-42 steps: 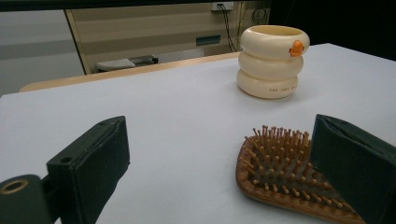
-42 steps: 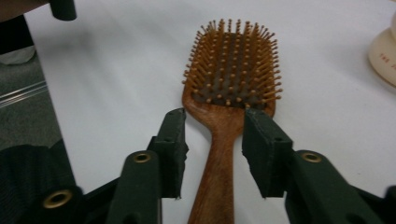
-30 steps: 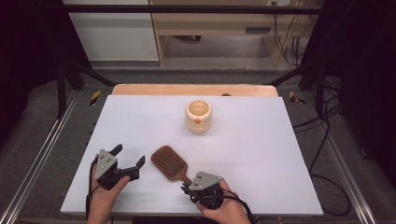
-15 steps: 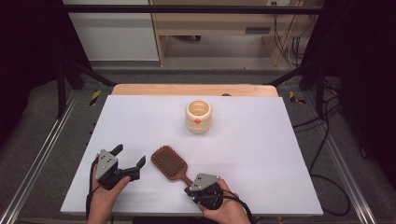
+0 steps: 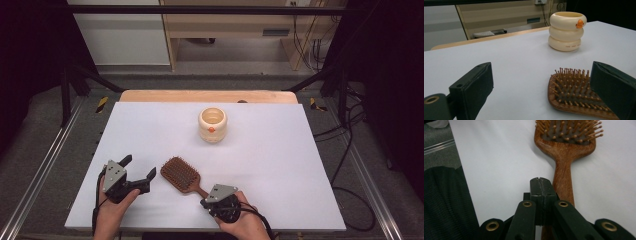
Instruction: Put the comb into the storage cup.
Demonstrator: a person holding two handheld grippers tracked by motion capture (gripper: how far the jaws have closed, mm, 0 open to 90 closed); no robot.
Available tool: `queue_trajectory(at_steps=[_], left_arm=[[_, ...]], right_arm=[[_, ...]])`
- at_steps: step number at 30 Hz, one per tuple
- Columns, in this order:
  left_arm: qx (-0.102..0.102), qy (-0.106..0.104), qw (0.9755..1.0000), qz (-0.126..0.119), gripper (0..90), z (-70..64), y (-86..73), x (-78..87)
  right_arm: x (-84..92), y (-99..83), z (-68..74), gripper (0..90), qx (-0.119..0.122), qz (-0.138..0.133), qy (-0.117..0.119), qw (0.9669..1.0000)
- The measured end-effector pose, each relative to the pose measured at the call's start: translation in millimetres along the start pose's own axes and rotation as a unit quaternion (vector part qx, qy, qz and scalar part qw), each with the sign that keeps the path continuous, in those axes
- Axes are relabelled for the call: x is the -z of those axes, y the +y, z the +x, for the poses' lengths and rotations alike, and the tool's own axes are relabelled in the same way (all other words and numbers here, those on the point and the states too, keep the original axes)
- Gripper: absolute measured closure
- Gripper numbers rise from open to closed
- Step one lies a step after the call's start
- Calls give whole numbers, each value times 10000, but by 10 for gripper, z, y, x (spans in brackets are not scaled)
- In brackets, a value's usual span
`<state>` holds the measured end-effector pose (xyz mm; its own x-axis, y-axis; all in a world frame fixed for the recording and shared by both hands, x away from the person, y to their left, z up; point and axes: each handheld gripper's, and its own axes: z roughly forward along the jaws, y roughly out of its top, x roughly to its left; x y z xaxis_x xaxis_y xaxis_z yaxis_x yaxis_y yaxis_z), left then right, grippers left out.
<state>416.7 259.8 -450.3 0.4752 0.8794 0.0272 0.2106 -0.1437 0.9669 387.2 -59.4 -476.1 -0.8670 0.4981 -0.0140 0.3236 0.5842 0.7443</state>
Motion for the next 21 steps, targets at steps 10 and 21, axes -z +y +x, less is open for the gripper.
queue_trajectory(at_steps=[10, 21], left_arm=[[-7, -22, 10000, 25, 52, -5, -2, -9], [-21, -38, 10000, 45, 52, -14, -3, -15]], right_arm=[[20, -32, -102, 900, -96, -19, -83, 9999], [33, -56, -191, 900, -257, -74, -106, 9996]])
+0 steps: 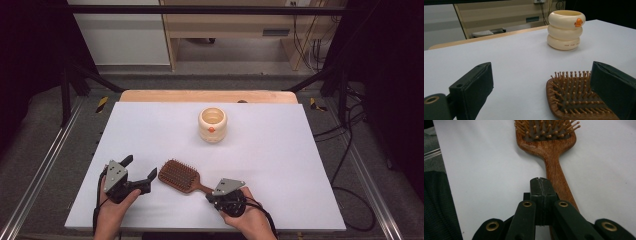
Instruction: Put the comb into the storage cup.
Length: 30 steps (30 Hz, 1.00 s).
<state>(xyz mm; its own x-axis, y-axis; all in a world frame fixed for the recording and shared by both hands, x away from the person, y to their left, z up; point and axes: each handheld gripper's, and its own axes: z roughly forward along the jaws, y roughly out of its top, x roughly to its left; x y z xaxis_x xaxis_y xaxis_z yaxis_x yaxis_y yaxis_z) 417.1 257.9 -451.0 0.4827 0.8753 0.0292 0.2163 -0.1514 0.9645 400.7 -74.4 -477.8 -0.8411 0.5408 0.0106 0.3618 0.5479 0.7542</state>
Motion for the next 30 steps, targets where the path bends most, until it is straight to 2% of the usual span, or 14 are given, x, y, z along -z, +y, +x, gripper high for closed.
queue_trajectory(at_steps=[7, 10, 13, 19, 21, 23, 26, 30], left_arm=[[-18, 9, 10000, 7, 53, -1, 0, 1], [-17, 13, 10000, 3, 53, 3, 0, -5], [-5, 25, 10000, -5, 53, 5, -1, -2], [-33, 83, 10000, -23, 53, -6, 0, 22], [-29, 85, 10000, -34, 52, -4, 1, 24], [-19, 84, 10000, -44, 52, 4, -1, 25], [22, 100, 9999, -80, 48, 22, -1, 32], [74, 181, 9997, -125, 45, 49, 0, 58]], right_arm=[[5, -16, -40, 900, -19, 16, -51, 10000], [5, -17, -43, 900, -28, -4, 6, 10000], [42, 7, -26, 900, -107, -197, 163, 9996], [157, 28, -12, 869, -113, -515, 191, 9984], [194, 33, -19, 808, -158, -631, 234, 9976], [214, 43, -33, 703, -210, -680, 243, 9972], [217, 76, -60, 575, -299, -612, 192, 9975], [199, 111, -50, 470, -277, -530, 168, 9981]])
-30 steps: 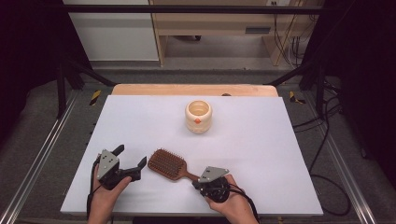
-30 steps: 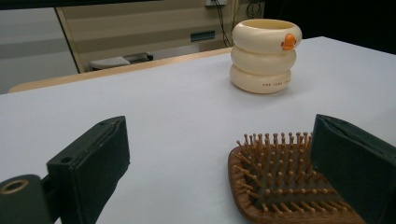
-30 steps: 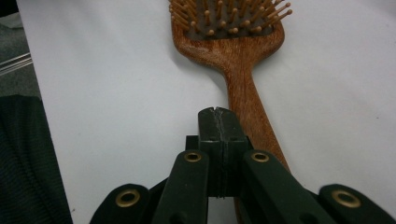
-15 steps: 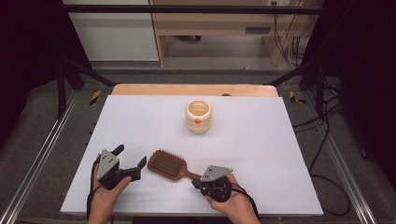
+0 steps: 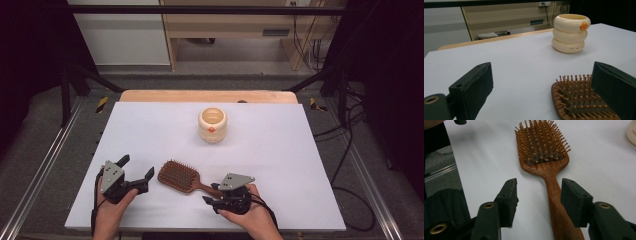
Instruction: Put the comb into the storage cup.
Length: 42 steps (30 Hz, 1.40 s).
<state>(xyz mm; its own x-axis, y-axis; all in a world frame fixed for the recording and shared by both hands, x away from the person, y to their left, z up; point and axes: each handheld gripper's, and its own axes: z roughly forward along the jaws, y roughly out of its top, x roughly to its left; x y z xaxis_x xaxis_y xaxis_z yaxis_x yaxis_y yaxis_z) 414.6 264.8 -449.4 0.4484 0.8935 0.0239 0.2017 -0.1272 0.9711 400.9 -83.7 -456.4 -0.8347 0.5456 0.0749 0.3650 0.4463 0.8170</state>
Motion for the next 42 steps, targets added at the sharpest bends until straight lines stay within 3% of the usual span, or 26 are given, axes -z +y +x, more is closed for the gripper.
queue_trajectory(at_steps=[10, 16, 29, 42], left_arm=[[-20, -20, 10000, 10, 35, -2, -8, 6], [-58, -44, 10000, 13, 32, -11, -10, 5], [-98, -77, 9999, 29, 30, -23, -11, 0], [-111, -93, 9999, 31, 29, -19, -10, -2]], right_arm=[[-83, 114, 22, 211, 274, 230, -235, 9991], [-135, 216, -88, 106, 146, 559, -312, 9978], [-322, 318, -126, 91, 325, 1219, -162, 9919], [-421, 319, -138, 107, 332, 1419, -113, 9893]])
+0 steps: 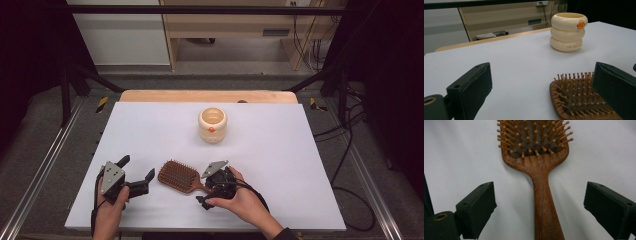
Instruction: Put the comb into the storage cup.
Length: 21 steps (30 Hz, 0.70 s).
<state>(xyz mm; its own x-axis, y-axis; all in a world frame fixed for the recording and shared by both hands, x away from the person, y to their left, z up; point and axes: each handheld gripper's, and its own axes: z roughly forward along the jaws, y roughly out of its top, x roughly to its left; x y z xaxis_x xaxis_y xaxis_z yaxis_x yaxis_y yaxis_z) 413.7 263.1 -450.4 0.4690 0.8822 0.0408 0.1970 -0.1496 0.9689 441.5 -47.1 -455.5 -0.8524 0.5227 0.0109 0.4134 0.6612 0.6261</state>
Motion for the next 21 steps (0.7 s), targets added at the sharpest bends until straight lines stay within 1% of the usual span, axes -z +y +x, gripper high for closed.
queue_trajectory(at_steps=[9, 12, 15, 17, 21], left_arm=[[-18, -23, 10000, 3, 29, -3, 1, -7], [-11, -22, 10000, -4, 26, 1, 2, -7], [6, -18, 10000, 3, 26, 5, 1, -2], [16, -29, 10000, -6, 26, 3, 2, 1], [2, -35, 10000, -1, 26, -3, 1, -6]], right_arm=[[-52, 15, 13, 119, -6, 74, 24, 10000], [-57, 23, 8, 151, 17, -5, -21, 10000], [-67, 30, 2, 197, 2, 31, 20, 10000], [-75, 40, 2, 239, 21, 28, -28, 10000], [-78, 75, -1, 313, 63, 54, -20, 10000]])
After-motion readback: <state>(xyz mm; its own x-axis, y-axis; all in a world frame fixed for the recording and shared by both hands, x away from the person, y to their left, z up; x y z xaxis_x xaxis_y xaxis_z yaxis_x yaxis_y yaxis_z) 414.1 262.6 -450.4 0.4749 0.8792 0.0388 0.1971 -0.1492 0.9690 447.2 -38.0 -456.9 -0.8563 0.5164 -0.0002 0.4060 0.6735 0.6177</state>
